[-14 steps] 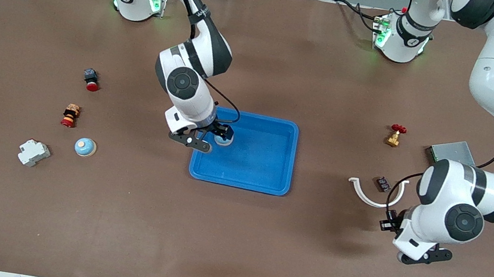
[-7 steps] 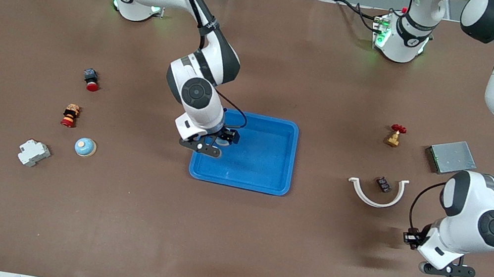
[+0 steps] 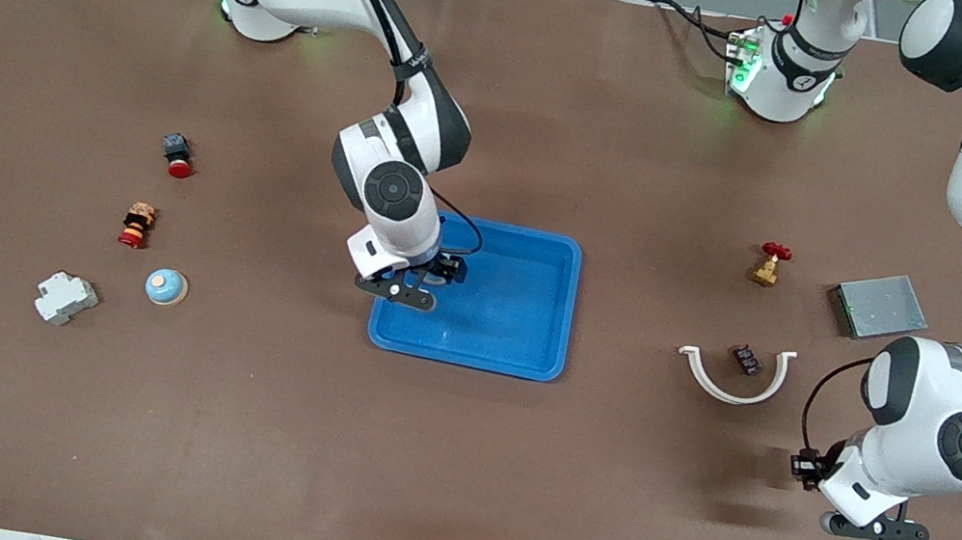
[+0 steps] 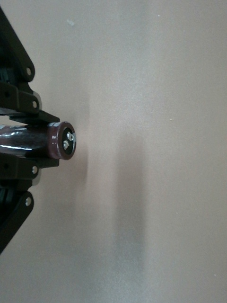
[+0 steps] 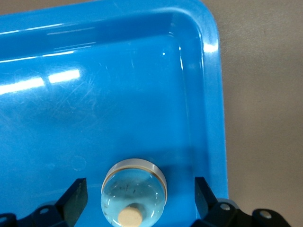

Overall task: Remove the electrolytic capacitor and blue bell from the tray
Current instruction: 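Grasp the bell with the right gripper while the left gripper lowers the capacitor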

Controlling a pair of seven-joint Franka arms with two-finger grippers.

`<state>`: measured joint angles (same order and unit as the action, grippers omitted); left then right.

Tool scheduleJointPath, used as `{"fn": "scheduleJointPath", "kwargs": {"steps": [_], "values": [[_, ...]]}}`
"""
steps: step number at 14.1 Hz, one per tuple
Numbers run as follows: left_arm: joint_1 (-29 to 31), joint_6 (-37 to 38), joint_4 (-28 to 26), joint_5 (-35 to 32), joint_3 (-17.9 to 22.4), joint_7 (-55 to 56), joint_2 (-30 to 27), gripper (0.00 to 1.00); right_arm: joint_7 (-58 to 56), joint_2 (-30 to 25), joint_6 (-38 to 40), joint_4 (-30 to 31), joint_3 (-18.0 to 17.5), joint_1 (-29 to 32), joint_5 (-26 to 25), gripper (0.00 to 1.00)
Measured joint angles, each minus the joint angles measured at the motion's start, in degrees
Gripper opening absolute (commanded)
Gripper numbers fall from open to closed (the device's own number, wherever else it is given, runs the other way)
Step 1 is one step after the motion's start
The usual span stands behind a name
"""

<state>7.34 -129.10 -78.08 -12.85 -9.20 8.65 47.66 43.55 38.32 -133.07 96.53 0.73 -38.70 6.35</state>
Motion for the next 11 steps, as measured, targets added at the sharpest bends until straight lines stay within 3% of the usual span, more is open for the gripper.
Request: {"fn": "scheduleJointPath", "kwargs": {"steps": [11], "values": [[-0.79, -2.52, -4.02, 0.0, -0.17, 0.14, 0.93, 0.0, 0.0, 2.2, -2.92, -0.04, -0.02, -0.98, 0.0, 1.0]]}}
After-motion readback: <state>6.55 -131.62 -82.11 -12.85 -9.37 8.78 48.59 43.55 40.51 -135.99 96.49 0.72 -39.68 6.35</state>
